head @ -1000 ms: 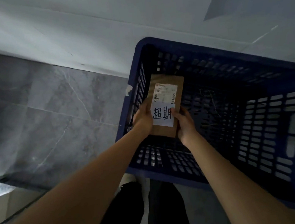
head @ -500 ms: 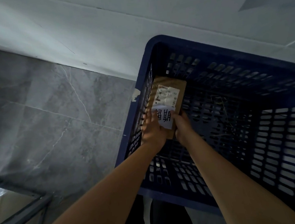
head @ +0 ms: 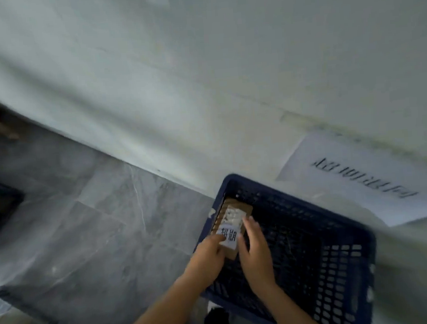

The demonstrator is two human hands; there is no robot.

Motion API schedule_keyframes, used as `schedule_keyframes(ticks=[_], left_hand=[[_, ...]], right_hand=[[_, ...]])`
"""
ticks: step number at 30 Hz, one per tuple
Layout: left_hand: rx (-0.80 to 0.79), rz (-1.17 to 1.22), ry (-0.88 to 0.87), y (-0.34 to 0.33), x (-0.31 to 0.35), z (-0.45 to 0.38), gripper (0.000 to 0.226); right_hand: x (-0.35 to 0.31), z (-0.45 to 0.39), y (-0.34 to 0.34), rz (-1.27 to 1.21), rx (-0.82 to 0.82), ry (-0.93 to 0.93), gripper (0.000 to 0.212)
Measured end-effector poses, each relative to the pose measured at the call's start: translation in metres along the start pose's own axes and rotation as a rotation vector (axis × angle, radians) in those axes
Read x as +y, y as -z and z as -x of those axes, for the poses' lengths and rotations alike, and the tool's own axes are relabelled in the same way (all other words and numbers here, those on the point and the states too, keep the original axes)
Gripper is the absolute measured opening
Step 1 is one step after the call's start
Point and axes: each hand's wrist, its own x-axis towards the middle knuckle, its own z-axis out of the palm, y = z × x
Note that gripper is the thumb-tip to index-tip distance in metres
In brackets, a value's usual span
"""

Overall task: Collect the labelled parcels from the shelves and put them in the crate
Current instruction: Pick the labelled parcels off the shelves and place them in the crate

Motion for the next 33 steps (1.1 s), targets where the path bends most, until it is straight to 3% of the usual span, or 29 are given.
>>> schedule_keyframes(ticks=[6,12,18,23,29,33], left_hand=[[0.551,-0.055,-0.032,0.104,0.03,0.125,0.051],[0.952,-0.292,0.059,0.222,-0.012,0.246,0.055],[1.216,-0.454,0.209,0.298,-0.077,0.409,0.066],[1.424,-0.498,0.33,0.336,-0.113,0.541,0.062],[1.491,-0.595,0.475,0.333,-0.158,0.687,0.045],[1.595,-0.592,0.693,0.31,-0.179,0.774,0.043]], right_hand=[[-0.149,0.036,0.014,0.032,-0.026,0.248,0.049],[-0.31,0.085,-0.038,0.228,-0.106,0.731,0.052],[-0.441,0.205,-0.137,0.283,-0.241,1.168,0.053],[-0.533,0.339,-0.201,0.065,-0.361,1.517,0.051],[-0.589,0.498,-0.241,-0.175,-0.585,2.102,0.044],[-0.604,0.59,-0.265,-0.208,-0.775,2.19,0.048]])
